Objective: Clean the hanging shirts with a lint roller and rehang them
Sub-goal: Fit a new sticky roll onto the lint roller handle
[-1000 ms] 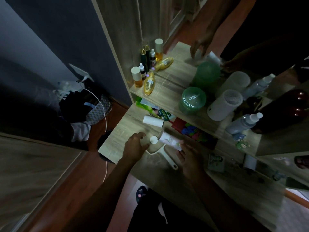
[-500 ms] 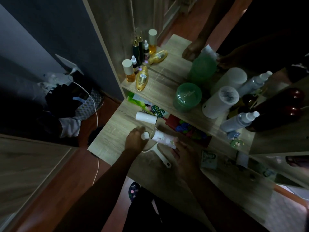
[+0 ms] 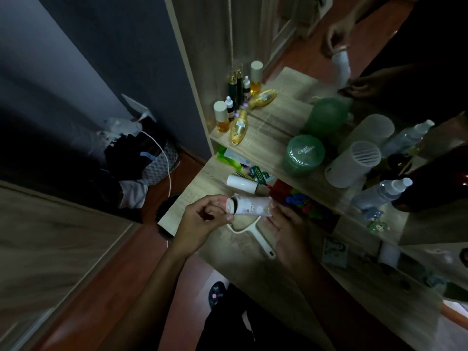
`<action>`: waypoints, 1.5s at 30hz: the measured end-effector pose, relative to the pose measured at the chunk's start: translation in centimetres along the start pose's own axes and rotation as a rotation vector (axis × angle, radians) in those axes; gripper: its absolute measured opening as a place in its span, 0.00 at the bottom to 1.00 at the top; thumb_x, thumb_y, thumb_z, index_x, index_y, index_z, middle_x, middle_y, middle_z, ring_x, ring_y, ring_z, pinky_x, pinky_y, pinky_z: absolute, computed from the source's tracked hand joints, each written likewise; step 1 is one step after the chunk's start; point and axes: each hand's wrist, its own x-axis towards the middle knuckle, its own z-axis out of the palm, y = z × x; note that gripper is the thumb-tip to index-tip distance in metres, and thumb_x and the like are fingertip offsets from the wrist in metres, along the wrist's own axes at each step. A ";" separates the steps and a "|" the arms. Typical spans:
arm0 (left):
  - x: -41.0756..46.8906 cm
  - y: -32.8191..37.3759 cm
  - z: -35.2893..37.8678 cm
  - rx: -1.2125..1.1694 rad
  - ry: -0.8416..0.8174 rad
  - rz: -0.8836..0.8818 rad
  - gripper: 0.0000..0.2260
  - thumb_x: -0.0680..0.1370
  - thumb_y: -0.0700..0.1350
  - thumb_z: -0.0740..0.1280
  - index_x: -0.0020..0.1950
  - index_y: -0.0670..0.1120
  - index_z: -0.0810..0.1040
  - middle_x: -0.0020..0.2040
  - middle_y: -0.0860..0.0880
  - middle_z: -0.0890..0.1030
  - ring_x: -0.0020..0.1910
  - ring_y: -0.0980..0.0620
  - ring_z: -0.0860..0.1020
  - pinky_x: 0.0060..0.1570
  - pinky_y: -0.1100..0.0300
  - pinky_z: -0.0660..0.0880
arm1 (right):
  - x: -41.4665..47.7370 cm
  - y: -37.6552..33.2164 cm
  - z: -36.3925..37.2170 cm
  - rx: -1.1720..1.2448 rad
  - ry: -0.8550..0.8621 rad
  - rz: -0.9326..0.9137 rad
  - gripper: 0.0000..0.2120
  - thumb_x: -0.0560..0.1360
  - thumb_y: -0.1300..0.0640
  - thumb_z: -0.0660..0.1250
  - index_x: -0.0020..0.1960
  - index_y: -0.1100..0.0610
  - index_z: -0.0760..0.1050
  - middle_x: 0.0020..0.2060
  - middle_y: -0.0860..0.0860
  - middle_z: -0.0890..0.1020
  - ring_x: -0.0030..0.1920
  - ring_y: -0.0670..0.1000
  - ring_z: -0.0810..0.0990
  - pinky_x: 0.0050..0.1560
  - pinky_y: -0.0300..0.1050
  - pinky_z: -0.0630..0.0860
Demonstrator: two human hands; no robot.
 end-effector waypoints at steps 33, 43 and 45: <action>-5.3 4.4 -1.8 0.051 0.174 0.037 0.06 0.71 0.35 0.75 0.42 0.42 0.80 0.35 0.46 0.78 0.36 0.51 0.76 0.37 0.54 0.77 | -3.5 -1.7 3.9 -0.079 -0.272 -0.117 0.07 0.77 0.65 0.67 0.54 0.62 0.81 0.52 0.58 0.85 0.55 0.55 0.84 0.46 0.41 0.81; -6.8 4.5 -0.4 -0.183 0.109 -0.282 0.10 0.75 0.29 0.69 0.55 0.33 0.80 0.44 0.38 0.85 0.38 0.52 0.85 0.24 0.70 0.73 | -2.3 -4.1 4.2 -0.573 -0.315 -0.476 0.09 0.73 0.61 0.74 0.51 0.52 0.84 0.44 0.45 0.87 0.48 0.44 0.86 0.49 0.37 0.81; -6.4 4.6 -0.5 -0.213 0.100 -0.364 0.11 0.76 0.27 0.65 0.57 0.33 0.80 0.47 0.37 0.85 0.40 0.51 0.85 0.27 0.69 0.76 | -2.3 -4.4 4.5 -0.673 -0.334 -0.554 0.11 0.72 0.63 0.74 0.53 0.53 0.84 0.46 0.44 0.86 0.49 0.41 0.85 0.50 0.34 0.79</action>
